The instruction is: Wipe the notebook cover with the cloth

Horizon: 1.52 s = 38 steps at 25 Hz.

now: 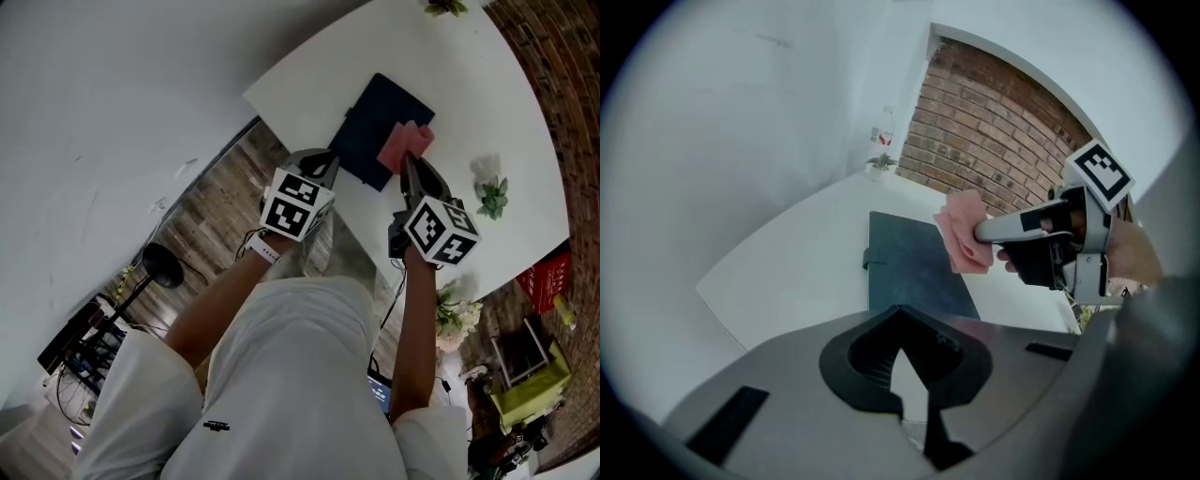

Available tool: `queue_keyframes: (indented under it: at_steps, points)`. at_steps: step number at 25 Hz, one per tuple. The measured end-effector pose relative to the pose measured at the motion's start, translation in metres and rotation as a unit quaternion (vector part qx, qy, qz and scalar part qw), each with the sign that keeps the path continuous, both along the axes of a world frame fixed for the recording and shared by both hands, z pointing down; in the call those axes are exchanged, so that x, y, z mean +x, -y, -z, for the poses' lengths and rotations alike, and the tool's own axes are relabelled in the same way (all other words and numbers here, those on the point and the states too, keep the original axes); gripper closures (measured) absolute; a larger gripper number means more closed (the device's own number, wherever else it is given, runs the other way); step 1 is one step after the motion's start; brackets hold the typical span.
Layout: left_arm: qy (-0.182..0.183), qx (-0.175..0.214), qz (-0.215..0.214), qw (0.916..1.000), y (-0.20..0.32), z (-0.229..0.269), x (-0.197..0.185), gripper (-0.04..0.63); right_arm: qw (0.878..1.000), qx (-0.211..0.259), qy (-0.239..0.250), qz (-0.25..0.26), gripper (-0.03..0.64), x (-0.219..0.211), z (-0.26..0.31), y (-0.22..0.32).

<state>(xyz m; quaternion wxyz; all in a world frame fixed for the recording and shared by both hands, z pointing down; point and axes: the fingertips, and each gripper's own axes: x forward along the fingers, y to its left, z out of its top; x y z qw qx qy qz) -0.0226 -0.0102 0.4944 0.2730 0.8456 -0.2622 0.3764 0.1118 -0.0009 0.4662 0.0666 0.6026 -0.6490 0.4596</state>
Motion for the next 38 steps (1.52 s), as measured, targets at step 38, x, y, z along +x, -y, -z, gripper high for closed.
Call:
queue_keyframes:
  at_steps: [38]
  points:
    - [0.004, -0.026, 0.002, 0.9997, -0.005, -0.017, -0.019, 0.583, 0.996, -0.081, -0.011, 0.030, 0.588, -0.049, -0.048, 0.024]
